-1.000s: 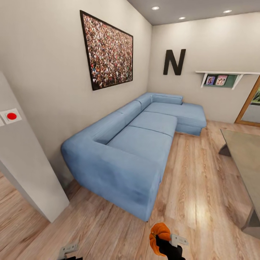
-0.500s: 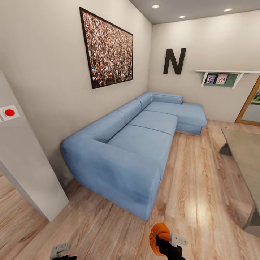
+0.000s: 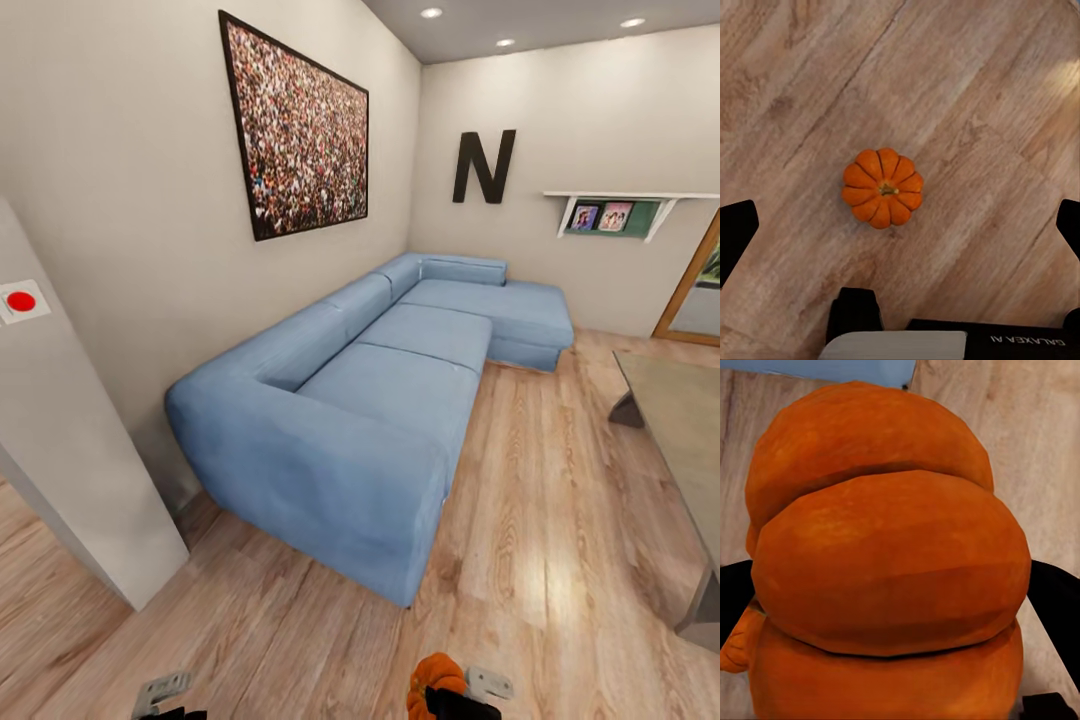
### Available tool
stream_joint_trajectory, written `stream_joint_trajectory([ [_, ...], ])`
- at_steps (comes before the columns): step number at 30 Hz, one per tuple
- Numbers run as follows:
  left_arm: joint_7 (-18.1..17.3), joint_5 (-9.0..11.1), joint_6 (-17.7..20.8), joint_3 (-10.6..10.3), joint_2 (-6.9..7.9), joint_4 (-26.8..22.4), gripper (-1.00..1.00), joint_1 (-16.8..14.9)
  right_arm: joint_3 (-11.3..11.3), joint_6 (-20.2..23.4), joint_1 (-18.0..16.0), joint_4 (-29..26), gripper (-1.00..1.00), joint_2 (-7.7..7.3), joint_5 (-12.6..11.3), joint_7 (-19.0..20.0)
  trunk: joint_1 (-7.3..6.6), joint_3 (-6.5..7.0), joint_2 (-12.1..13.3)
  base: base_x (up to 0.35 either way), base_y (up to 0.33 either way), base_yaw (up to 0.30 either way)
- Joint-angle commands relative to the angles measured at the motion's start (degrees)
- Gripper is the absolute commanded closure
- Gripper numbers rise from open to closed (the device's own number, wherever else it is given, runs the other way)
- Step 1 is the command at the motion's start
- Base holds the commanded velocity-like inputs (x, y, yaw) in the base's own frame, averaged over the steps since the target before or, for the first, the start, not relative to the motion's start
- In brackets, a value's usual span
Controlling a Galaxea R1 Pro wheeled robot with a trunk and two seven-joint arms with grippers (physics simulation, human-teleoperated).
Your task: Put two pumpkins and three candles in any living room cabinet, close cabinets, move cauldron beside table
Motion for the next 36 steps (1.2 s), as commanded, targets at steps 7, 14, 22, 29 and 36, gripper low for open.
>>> stream_joint_trajectory([
  [7,-0.11,0.48,0.65,-0.17,-0.05,-0.07,-1.0,-0.02,0.51,-0.85,-0.04,-0.03,1.0,-0.01,-0.41,-0.13,1.54,-1.31,-2.85,0.0,0.0,0.0],
  [14,-5.52,0.25,0.66,-0.26,0.49,-0.07,-1.0,-0.02,0.8,-3.28,-0.02,-3.71,1.0,-0.08,0.01,0.67,3.08,-2.57,-5.66,0.0,0.0,0.0],
  [22,-9.34,0.2,0.67,-0.26,1.39,-0.07,-1.0,-0.02,1.67,17.43,-0.15,-28.05,1.0,0.4,2.21,-7.76,4.84,-4.01,-8.87,0.0,0.0,0.0],
  [29,-9.43,0.28,0.68,-0.22,2.41,-0.16,-1.0,-0.09,1.63,21.93,-0.38,-39.72,1.0,0.84,2.31,-11.68,6.37,-5.26,-11.67,0.0,0.0,0.0],
  [36,-9.43,0.31,0.73,-0.18,2.75,-0.16,-1.0,-0.11,1.63,25.34,-0.54,-43.3,1.0,0.87,2.38,-12.04,7.91,-6.52,-14.48,0.0,0.0,0.0],
])
